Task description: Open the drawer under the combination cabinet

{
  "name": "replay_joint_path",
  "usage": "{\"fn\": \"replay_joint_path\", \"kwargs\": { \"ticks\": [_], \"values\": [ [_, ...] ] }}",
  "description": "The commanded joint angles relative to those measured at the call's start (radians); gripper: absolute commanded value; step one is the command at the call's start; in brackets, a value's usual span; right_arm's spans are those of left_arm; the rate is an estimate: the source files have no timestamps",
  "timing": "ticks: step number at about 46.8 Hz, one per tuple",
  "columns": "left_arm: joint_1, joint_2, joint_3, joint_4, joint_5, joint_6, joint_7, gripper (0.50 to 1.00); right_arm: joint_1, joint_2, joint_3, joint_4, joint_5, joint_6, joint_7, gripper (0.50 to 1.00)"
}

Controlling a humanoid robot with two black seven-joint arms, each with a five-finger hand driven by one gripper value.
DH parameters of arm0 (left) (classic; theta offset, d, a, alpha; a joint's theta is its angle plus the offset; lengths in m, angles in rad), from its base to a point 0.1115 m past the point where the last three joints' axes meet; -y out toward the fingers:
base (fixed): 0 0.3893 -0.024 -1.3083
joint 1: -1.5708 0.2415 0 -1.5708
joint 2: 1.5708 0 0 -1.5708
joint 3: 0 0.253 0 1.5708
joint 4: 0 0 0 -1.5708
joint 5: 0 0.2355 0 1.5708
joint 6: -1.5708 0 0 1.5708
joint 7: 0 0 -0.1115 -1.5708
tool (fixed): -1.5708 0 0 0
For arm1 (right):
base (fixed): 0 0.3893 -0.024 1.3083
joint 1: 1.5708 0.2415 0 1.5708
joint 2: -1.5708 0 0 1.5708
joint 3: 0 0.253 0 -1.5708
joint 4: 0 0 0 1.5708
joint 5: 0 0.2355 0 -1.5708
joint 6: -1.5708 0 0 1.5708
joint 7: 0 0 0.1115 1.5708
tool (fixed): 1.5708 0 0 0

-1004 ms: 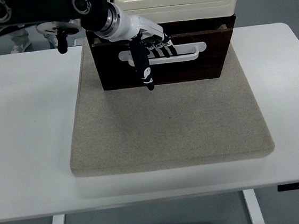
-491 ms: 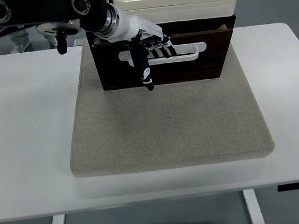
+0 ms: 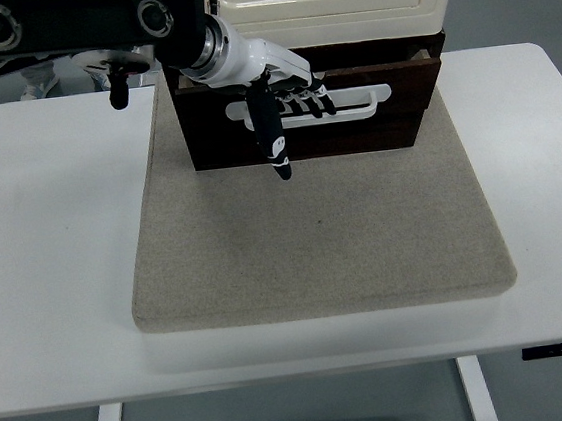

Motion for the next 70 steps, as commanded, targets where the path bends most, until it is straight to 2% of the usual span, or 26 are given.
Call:
{"fn": "replay_joint_path", "kwargs": {
  "ticks": [1, 37, 70],
  "values": [
    [-0.003, 0.0, -0.002, 0.002, -0.002, -0.008, 0.0, 1.0, 0.0, 0.0, 0.0, 0.0, 0.0, 0.0, 0.0, 0.926],
    [-0.028, 0.011, -0.003, -0.017, -0.002, -0.082, 0.0, 1.0, 0.0, 0.0, 0.0, 0.0, 0.0, 0.0, 0.0, 0.926],
    [-0.051, 0.015, -0.008, -0.052, -0.008, -0.117, 0.0, 1.0, 0.0, 0.0, 0.0, 0.0, 0.0, 0.0, 0.0, 0.926]
  ]
}}
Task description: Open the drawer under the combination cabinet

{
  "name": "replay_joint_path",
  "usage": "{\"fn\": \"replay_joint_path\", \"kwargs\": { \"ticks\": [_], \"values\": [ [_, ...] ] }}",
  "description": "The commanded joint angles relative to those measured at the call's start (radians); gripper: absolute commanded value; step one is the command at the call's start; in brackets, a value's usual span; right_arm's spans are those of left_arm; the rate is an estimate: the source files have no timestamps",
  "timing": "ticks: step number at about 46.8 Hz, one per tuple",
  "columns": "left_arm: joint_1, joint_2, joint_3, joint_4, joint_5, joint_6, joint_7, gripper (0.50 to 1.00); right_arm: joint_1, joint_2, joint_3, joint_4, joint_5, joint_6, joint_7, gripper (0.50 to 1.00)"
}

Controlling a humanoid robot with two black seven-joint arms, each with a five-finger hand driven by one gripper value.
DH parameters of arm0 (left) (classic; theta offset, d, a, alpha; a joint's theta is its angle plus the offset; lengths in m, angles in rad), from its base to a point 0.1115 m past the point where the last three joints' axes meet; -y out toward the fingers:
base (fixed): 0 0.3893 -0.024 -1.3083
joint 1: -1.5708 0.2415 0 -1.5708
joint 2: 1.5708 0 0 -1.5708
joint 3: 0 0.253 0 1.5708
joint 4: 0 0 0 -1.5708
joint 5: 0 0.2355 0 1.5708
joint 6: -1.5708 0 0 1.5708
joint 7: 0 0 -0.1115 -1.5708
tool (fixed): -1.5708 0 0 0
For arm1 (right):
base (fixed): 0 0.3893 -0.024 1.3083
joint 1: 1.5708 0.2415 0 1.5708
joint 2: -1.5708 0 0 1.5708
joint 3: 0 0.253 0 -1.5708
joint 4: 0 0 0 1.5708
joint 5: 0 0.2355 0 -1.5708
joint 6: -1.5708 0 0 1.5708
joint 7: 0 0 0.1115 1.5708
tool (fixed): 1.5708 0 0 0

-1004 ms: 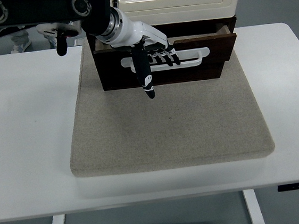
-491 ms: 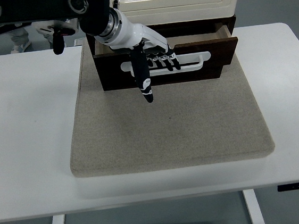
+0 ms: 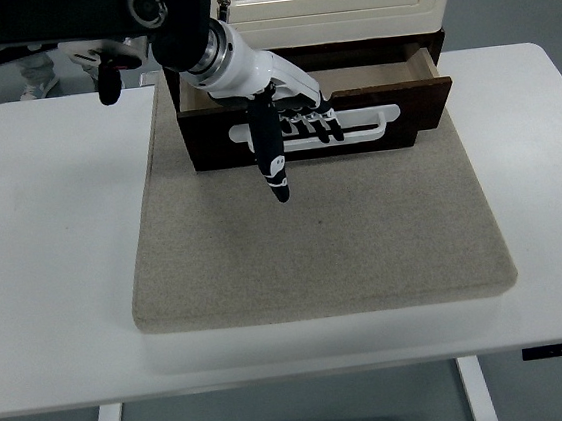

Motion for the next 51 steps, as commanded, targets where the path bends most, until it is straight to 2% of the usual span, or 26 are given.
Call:
{"fn": "replay_joint_path", "kwargs": {
  "ticks": [1, 36, 51],
  "values": [
    [-0.004, 0.001, -0.002, -0.003, -0.001, -0.009, 0.0, 1.0, 0.0, 0.0, 0.0, 0.0, 0.0, 0.0, 0.0, 0.926],
    [-0.033, 0.03, -0.003, -0.052, -0.002, -0.037, 0.0, 1.0, 0.0, 0.0, 0.0, 0.0, 0.0, 0.0, 0.0, 0.926],
    [-0.049, 0.047, -0.02, -0.078, -0.002, -0.066, 0.0, 1.0, 0.0, 0.0, 0.0, 0.0, 0.0, 0.0, 0.0, 0.926]
  ]
}}
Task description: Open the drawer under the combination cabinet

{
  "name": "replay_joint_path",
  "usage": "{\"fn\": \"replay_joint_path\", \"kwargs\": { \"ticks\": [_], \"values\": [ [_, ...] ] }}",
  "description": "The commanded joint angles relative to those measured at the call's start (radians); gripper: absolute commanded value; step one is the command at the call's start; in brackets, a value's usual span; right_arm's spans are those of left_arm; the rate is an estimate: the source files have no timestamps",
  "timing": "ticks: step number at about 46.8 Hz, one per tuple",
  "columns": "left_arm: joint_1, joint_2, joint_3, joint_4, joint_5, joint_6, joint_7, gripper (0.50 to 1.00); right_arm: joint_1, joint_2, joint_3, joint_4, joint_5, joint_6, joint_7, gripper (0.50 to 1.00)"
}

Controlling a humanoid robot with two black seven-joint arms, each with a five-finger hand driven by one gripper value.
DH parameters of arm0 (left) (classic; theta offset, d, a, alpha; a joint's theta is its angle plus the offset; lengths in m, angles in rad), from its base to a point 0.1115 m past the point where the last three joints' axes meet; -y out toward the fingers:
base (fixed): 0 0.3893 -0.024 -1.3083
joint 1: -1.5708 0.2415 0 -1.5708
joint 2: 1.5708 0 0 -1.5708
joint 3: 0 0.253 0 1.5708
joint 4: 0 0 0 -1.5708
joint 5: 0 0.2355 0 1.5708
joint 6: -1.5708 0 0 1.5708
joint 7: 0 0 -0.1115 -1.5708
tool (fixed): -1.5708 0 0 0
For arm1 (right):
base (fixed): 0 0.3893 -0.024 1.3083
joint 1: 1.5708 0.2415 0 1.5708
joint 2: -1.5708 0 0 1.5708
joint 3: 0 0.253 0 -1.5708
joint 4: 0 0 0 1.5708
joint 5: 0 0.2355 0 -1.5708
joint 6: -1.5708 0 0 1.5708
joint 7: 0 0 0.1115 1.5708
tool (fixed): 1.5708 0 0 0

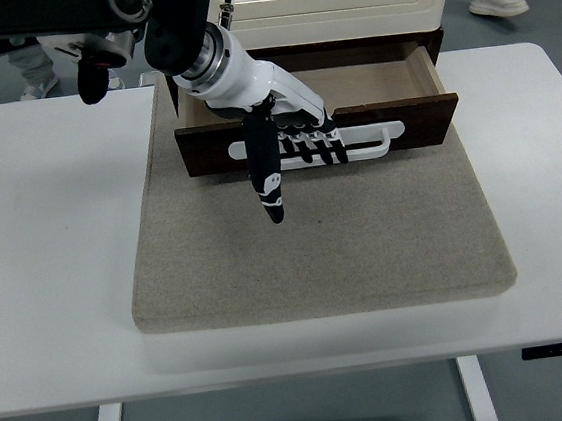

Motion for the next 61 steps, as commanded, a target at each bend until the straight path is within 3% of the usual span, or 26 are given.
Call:
{"fn": "replay_joint_path", "kwargs": {
  "ticks": [1, 16, 28, 47, 55, 61],
  "values": [
    [-0.005, 0.006, -0.003, -0.003, 0.0, -0.009, 0.0, 1.0, 0.0, 0.0, 0.0, 0.0, 0.0, 0.0, 0.0, 0.926],
    [-0.008, 0.036, -0.105, 0.0, 0.0, -0.031, -0.006, 1.0, 0.0, 0.0, 0.0, 0.0, 0.0, 0.0, 0.0, 0.926],
    [0.015, 0.075, -0.345, 0.074, -0.001, -0.009, -0.049, 1.0, 0.0, 0.0, 0.0, 0.0, 0.0, 0.0, 0.0, 0.926],
    [0.048, 0.13, -0.702, 0.383, 0.003, -0.002, -0.192, 1.0, 0.0, 0.0, 0.0, 0.0, 0.0, 0.0, 0.0, 0.926],
    [0.131, 0.13, -0.96, 0.528, 0.013, 0.017, -0.196, 1.0, 0.0, 0.0, 0.0, 0.0, 0.0, 0.0, 0.0, 0.926],
    [0.165, 0.13, -1.037, 0.618, 0.002, 0.07, -0.199, 1.0, 0.0, 0.0, 0.0, 0.0, 0.0, 0.0, 0.0, 0.926]
  ]
}}
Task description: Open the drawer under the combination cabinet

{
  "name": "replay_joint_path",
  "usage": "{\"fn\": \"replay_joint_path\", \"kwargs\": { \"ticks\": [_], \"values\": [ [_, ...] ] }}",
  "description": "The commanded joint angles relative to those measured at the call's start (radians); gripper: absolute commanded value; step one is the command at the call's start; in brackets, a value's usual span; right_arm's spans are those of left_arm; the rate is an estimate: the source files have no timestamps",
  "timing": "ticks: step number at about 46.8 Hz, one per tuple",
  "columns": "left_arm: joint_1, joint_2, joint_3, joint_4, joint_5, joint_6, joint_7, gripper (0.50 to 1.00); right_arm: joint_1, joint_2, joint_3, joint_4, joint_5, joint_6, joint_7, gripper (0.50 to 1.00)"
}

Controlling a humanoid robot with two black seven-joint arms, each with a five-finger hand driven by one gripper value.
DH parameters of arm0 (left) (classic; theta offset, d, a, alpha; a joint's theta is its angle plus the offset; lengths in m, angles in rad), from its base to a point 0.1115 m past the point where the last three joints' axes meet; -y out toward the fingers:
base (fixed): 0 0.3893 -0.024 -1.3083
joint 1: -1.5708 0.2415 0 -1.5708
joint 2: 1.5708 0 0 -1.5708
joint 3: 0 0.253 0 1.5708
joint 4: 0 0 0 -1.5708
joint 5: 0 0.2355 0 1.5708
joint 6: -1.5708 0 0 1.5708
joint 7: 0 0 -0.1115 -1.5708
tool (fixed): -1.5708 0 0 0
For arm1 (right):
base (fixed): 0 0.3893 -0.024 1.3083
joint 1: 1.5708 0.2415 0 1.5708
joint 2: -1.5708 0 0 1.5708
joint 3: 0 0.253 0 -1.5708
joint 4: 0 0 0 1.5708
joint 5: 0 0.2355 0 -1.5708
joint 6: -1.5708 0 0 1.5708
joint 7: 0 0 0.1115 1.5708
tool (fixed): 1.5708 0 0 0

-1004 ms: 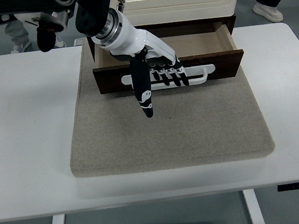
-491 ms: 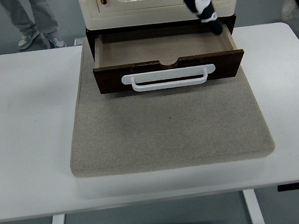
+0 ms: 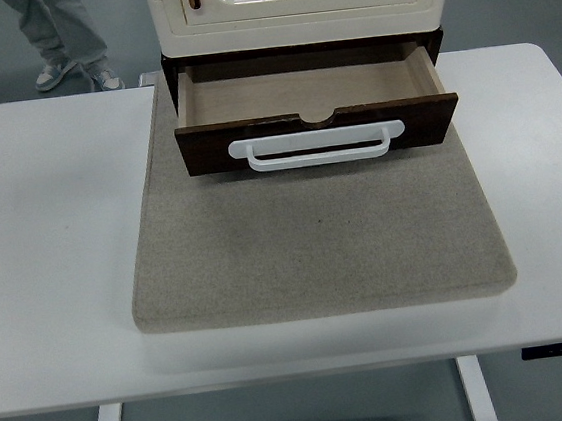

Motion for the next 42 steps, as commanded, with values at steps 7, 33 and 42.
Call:
{"fn": "replay_joint_path", "kwargs": {
  "ticks": [7, 33, 42],
  "values": [
    [0.069, 0.0, -0.099, 0.128, -0.015, 0.155, -0.055, 1.0, 0.0, 0.0, 0.0, 0.0, 0.0, 0.0, 0.0, 0.926],
    [0.256, 0.003, -0.194, 0.471, -0.414, 0.446, -0.035, 1.0, 0.0, 0.0, 0.0, 0.0, 0.0, 0.0, 0.0, 0.926],
    [0.355, -0.011, -0.203, 0.519, -0.473, 0.452, -0.012, 1.0, 0.0, 0.0, -0.002, 0.0, 0.0, 0.0, 0.0, 0.926]
  ]
}}
